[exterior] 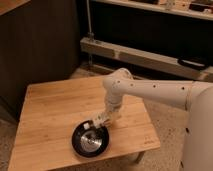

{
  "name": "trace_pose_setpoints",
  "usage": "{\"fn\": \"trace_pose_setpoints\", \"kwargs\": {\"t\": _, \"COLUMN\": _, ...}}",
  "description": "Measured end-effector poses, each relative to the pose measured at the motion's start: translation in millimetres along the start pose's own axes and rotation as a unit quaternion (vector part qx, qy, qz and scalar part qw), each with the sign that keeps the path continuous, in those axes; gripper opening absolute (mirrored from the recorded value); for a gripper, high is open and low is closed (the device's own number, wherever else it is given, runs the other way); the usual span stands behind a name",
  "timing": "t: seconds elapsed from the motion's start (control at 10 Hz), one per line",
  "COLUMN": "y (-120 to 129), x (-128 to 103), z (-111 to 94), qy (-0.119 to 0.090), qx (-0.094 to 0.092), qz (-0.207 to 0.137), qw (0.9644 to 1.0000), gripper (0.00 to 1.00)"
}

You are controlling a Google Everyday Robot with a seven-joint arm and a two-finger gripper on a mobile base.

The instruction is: Place the bottle in the ceramic bowl

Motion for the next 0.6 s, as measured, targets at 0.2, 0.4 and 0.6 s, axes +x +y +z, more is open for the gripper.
{"fn": "trace_pose_setpoints", "kwargs": {"t": 0.2, "y": 7.9, "x": -1.3, "z": 5.2, "qy": 0.012, "qx": -0.006, "qz": -0.006, "qw": 0.9999, "gripper": 0.07}}
{"fn": "trace_pose_setpoints", "kwargs": {"t": 0.4, "y": 12.7, "x": 3.0, "z": 10.0, "qy": 0.019, "qx": -0.018, "qz": -0.005, "qw": 0.9996, "gripper": 0.25}}
{"fn": "trace_pose_setpoints", "kwargs": {"t": 0.6, "y": 14.5, "x": 3.2, "z": 13.3, "qy": 0.021, "qx": -0.027, "qz": -0.007, "qw": 0.9994, "gripper": 0.45}}
